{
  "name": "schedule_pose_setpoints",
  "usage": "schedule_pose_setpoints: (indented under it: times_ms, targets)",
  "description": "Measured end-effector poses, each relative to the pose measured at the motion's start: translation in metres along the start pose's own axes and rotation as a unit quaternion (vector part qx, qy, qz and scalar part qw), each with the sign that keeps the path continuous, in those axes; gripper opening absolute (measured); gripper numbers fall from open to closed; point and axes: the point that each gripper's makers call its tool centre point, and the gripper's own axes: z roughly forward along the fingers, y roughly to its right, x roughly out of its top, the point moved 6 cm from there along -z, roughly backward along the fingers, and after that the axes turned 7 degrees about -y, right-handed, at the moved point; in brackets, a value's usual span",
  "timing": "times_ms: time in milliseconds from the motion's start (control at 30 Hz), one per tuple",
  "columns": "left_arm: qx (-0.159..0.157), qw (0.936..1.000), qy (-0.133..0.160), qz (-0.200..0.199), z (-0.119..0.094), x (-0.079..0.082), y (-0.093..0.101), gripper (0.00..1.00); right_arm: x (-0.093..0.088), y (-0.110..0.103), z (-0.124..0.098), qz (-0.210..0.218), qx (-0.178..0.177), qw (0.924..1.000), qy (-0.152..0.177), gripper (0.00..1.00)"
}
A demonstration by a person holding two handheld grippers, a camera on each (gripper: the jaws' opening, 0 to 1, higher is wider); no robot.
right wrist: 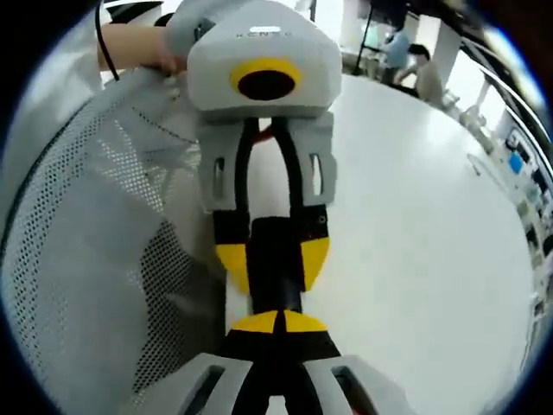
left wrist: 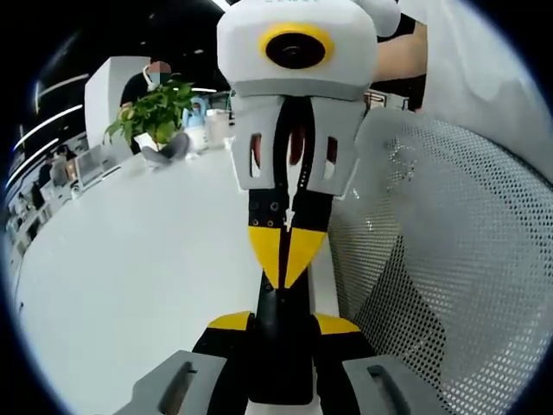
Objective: Press the specified remote control buttons in sequence, fully releasing each button before pressing the next.
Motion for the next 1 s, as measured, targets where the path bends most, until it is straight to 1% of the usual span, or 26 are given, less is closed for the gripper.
schedule_pose_setpoints:
  times_ms: [200, 333, 433, 500, 567, 667, 733, 800, 833, 867, 933, 1000]
  targets:
    - [0.000, 1.0000, 0.001, 0.001, 0.000, 0.000, 0.000, 0.26, -0.003, 0.002, -0.001, 0.066, 0.018, 0.9972, 0.031, 0.00]
    - [0.002, 1.0000, 0.001, -0.001, 0.000, 0.000, 0.000, 0.26, -0.004, 0.002, -0.001, 0.081, 0.019, 0.9958, 0.038, 0.00]
    - [0.002, 1.0000, 0.001, -0.002, 0.000, 0.000, 0.000, 0.26, -0.004, 0.000, -0.001, 0.077, 0.014, 0.9961, 0.041, 0.00]
    - [0.003, 1.0000, 0.001, -0.002, 0.000, 0.000, 0.000, 0.26, -0.005, 0.001, -0.001, 0.081, 0.017, 0.9956, 0.045, 0.00]
    - [0.003, 1.0000, 0.003, 0.004, 0.000, 0.000, 0.000, 0.26, -0.006, 0.003, -0.001, 0.114, 0.034, 0.9912, 0.057, 0.00]
    - [0.004, 1.0000, 0.001, 0.004, 0.000, 0.000, 0.000, 0.26, -0.008, 0.005, -0.002, 0.138, 0.043, 0.9873, 0.066, 0.00]
    - [0.004, 1.0000, 0.000, 0.004, 0.000, 0.000, 0.000, 0.26, -0.009, 0.007, -0.002, 0.139, 0.036, 0.9874, 0.065, 0.00]
    - [0.004, 1.0000, 0.000, 0.004, 0.000, 0.000, 0.000, 0.26, -0.012, 0.011, -0.003, 0.139, 0.017, 0.9887, 0.055, 0.00]
    - [0.004, 1.0000, 0.000, 0.004, 0.000, 0.000, 0.000, 0.26, -0.012, 0.012, -0.003, 0.140, 0.014, 0.9886, 0.054, 0.00]
    - [0.004, 1.0000, 0.000, 0.004, 0.000, 0.000, 0.000, 0.26, -0.012, 0.014, -0.003, 0.142, 0.015, 0.9882, 0.056, 0.00]
    - [0.004, 1.0000, 0.000, 0.005, 0.000, 0.000, 0.000, 0.26, -0.010, 0.013, -0.003, 0.151, 0.031, 0.9862, 0.061, 0.00]
    - [0.004, 1.0000, 0.001, 0.006, 0.000, 0.000, 0.000, 0.26, -0.007, 0.013, -0.002, 0.149, 0.033, 0.9863, 0.064, 0.00]
